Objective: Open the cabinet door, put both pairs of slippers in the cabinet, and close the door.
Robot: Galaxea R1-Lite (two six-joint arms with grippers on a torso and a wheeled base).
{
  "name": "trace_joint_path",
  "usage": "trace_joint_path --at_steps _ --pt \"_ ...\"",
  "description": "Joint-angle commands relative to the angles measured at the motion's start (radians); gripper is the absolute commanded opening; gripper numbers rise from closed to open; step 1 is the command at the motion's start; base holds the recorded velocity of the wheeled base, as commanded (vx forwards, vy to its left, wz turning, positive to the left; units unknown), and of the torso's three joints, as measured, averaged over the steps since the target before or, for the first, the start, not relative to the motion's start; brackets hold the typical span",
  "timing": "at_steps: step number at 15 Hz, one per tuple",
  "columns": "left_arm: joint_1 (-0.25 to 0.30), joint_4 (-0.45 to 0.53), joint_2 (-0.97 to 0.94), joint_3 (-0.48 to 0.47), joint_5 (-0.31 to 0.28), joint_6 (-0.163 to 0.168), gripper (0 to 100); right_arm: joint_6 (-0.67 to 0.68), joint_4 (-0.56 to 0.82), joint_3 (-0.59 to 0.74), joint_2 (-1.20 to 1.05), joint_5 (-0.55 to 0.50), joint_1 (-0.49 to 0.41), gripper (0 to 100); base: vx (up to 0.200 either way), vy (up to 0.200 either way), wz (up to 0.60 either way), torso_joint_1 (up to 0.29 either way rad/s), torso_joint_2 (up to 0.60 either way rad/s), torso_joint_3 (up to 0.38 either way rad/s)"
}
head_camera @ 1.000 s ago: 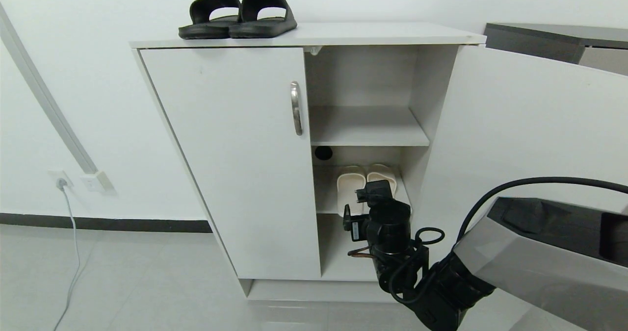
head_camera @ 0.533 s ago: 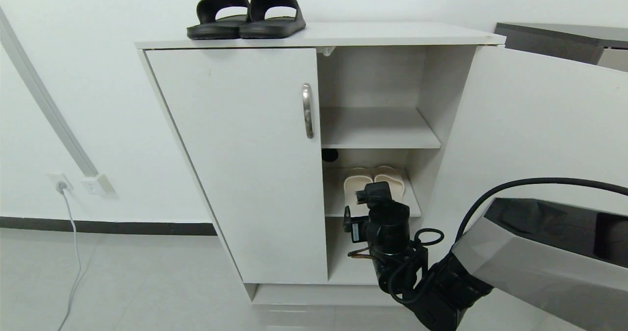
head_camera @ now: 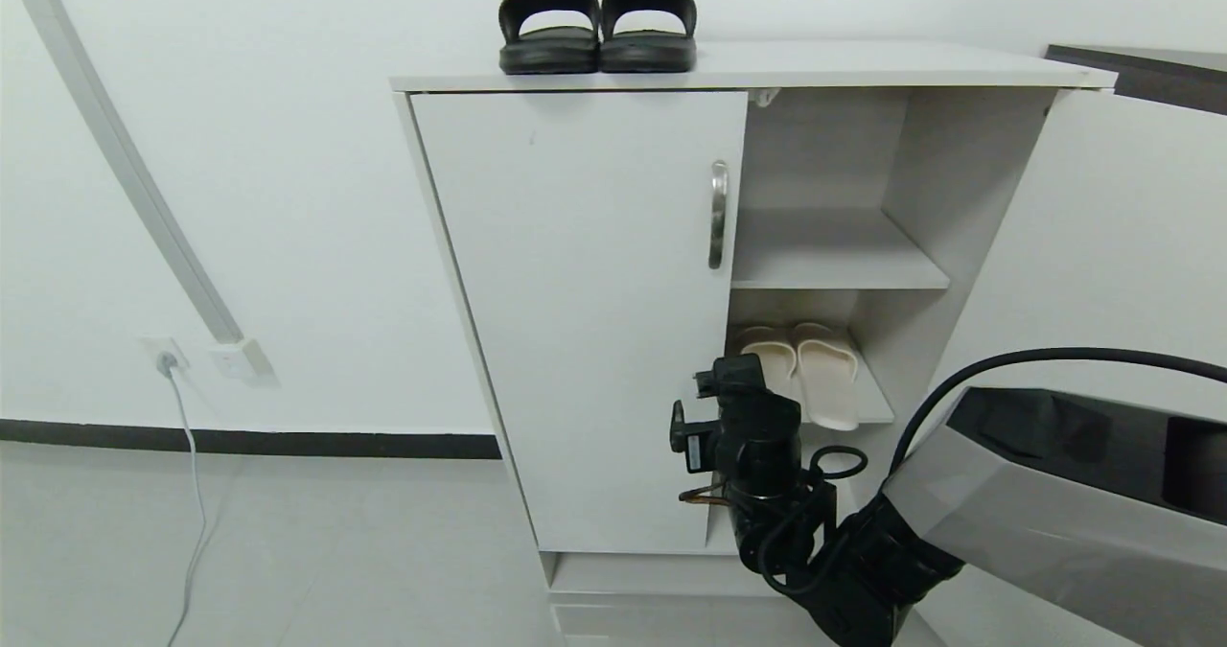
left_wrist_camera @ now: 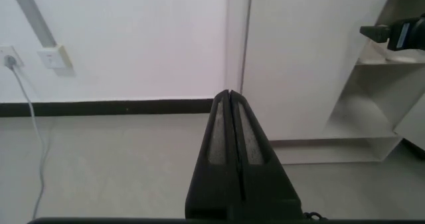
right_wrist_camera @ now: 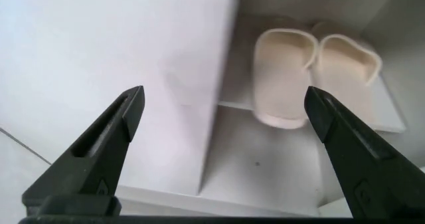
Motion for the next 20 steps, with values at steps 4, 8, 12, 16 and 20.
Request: trace_joint_path --at_steps 4,8,12,16,20 --pt "0.001 0.000 0.001 0.000 0.000 -0.001 0 0.001 -0.002 0.000 0.003 0.000 0.004 100 0.000 0.200 0.00 0.005 0.00 0.002" --pt "0.001 0.000 0.001 0.000 0.003 -0.002 0 0.001 -0.013 0.001 0.003 0.000 0.004 100 0.000 0.100 0.00 0.001 0.00 0.001" --pt "0.001 0.000 0.001 0.000 0.003 -0.002 0 0.001 -0.041 0.001 0.003 0.000 0.005 100 0.000 0.000 0.00 0.000 0.00 0.000" --pt "0.001 0.000 0.001 0.000 0.005 -0.002 0 -0.012 -0.060 0.017 0.000 0.002 -0.001 100 0.000 0.000 0.00 0.000 0.00 0.000" --pt "0.001 0.000 0.001 0.000 0.005 -0.002 0 -0.019 -0.062 0.024 0.001 0.005 -0.001 100 0.000 0.000 0.00 0.000 0.00 0.000"
